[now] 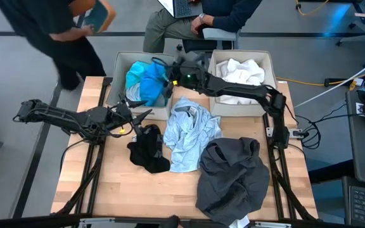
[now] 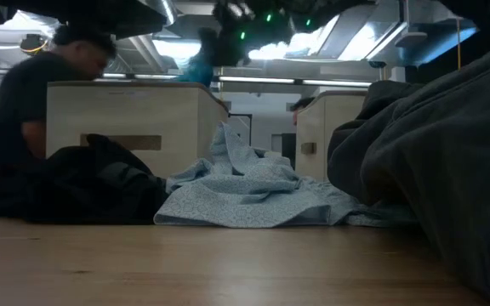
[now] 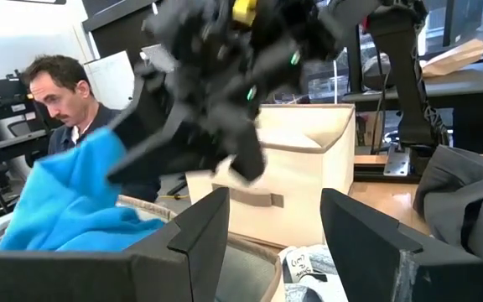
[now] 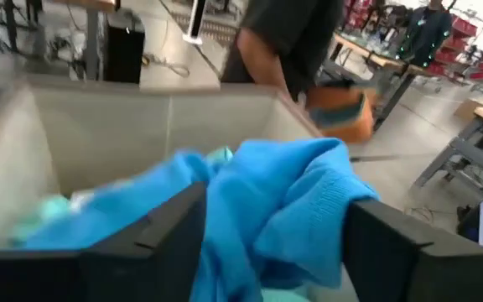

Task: Sort clothes
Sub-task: Put the blue shorts into the left laundry organizer, then put the gray polo shirt into the left laundry organizer

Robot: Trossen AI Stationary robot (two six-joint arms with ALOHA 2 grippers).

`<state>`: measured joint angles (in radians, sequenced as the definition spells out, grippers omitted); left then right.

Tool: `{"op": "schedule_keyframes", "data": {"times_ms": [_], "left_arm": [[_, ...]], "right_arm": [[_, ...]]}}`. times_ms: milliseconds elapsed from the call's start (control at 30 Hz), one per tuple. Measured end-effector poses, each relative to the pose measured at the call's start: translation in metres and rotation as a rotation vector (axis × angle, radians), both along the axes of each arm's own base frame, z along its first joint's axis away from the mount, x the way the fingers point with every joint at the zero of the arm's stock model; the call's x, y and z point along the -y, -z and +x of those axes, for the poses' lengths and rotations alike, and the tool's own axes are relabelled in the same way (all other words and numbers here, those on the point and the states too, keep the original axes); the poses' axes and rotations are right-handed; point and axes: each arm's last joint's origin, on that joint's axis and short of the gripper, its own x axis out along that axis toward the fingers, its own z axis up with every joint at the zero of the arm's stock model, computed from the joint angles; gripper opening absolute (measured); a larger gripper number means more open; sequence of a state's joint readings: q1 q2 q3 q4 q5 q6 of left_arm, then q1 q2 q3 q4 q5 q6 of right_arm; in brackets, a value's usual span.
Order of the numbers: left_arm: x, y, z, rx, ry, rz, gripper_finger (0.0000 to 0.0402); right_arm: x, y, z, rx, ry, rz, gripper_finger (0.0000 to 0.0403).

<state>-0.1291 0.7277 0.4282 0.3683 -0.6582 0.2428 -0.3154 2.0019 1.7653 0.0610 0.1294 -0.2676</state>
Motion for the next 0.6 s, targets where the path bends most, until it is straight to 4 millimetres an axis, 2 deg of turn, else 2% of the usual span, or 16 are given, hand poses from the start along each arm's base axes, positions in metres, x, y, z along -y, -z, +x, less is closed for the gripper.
{"op": "schedule_keyframes", "data": {"times_ms": [133, 300, 433, 600], "left_arm": [[0.000, 0.000, 0.000, -0.001, 0.000, 0.002, 0.0180], [0.000, 0.000, 0.000, -0.001, 0.000, 0.003, 0.0180], [0.000, -0.001, 0.000, 0.007, 0.000, 0.003, 0.0180], [0.000, -0.001, 0.000, 0.006, 0.000, 0.006, 0.0180]], "right_arm": [[-0.018, -0.029, -0.013, 0.029, -0.004, -0.014, 0.0275], [-0.037, -0.058, -0.034, 0.033, 0.002, -0.021, 0.0280], [-0.040, -0.067, -0.039, 0.052, 0.019, -0.021, 0.0280], [-0.044, -0.060, -0.040, -0.021, 0.010, 0.002, 0.0280]]}}
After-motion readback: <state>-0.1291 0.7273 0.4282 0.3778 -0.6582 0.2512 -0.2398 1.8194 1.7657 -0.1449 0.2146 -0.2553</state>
